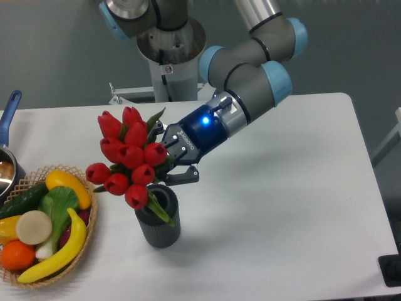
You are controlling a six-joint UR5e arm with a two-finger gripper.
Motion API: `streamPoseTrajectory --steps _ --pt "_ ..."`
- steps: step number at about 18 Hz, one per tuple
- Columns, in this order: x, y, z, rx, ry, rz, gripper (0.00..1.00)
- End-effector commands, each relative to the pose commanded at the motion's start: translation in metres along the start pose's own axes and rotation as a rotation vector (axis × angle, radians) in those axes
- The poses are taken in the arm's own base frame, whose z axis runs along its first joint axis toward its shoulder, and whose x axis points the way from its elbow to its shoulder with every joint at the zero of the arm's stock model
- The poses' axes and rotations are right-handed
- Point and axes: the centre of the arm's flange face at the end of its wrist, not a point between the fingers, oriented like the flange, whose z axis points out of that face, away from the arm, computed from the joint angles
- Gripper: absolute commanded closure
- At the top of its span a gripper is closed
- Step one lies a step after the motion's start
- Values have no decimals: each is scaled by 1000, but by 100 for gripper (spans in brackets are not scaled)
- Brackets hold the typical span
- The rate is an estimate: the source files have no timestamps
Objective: Insert the flowers into the vase
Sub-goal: 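Lower the tulip stems into the black vase opening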
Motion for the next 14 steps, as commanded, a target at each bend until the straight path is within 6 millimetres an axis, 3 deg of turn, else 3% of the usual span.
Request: streamPoseTrajectory --steps 6,14 --pt "-24 47 -3 -3 -6 16 66" --pt "-24 72 -7 -10 -13 -17 66"
